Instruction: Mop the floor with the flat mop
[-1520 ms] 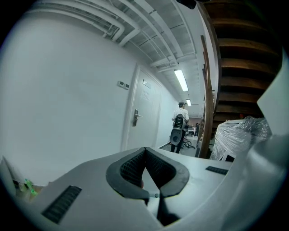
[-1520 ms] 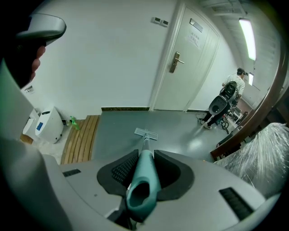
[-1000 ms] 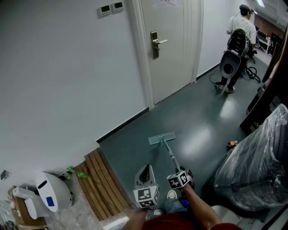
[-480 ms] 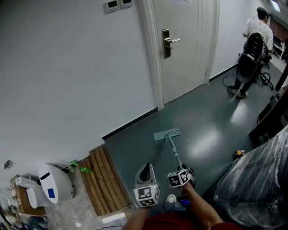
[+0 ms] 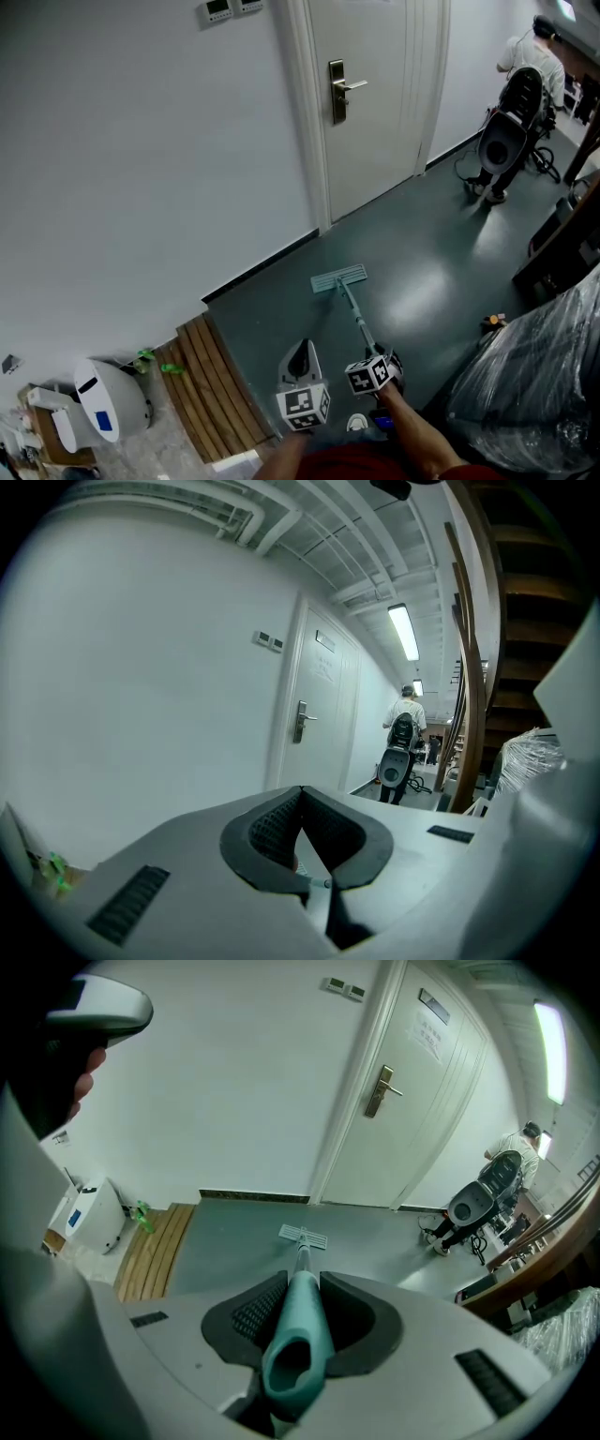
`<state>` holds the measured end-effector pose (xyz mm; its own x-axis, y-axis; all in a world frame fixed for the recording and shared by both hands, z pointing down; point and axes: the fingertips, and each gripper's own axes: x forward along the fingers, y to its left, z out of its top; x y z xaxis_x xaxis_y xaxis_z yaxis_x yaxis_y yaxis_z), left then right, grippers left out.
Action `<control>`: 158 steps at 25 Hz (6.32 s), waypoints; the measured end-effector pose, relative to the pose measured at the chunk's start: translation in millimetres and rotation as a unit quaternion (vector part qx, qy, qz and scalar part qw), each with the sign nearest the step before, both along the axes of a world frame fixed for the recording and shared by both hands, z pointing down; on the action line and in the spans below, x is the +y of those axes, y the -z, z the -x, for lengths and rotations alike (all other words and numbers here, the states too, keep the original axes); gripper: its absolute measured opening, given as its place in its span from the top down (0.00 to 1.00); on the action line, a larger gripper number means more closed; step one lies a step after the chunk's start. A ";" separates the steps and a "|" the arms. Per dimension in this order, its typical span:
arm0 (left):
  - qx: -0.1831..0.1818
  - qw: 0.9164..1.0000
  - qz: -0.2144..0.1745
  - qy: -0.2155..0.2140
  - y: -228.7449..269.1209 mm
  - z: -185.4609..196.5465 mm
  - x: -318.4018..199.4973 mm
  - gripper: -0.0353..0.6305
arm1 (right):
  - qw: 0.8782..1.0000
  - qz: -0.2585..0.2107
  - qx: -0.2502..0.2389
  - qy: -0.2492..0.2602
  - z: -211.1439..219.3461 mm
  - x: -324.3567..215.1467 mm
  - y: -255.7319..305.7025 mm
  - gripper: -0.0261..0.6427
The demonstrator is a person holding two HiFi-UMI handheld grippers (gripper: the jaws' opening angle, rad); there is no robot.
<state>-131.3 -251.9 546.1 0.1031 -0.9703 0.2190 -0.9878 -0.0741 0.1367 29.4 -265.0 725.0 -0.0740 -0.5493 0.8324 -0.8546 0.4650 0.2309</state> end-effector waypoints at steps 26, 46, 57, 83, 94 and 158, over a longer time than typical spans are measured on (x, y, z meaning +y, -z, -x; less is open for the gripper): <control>0.005 1.000 -0.003 -0.018 9.5 136.6 -144.0 0.93 | 0.999 -0.006 0.016 -0.037 116.1 -151.6 6.2 0.79; -0.010 1.000 0.023 -0.007 -13.7 80.7 -279.6 0.93 | 1.000 -0.013 -0.010 -0.016 70.3 -286.2 13.7 0.79; -0.008 1.000 0.025 -0.008 -13.9 65.6 -326.5 0.93 | 1.000 -0.002 -0.014 0.000 52.0 -322.5 22.9 0.79; 0.041 0.996 0.033 -0.073 -34.2 105.9 -313.4 0.93 | 0.999 0.003 0.031 0.005 116.0 -323.6 20.7 0.79; 0.021 0.998 0.025 -0.056 -23.1 86.9 -274.2 0.93 | 1.000 -0.001 0.010 -0.009 88.2 -286.0 11.6 0.79; 0.019 0.998 -0.015 -0.049 4.3 1.2 125.1 0.93 | 1.000 0.004 0.012 -0.011 -4.8 132.8 19.5 0.79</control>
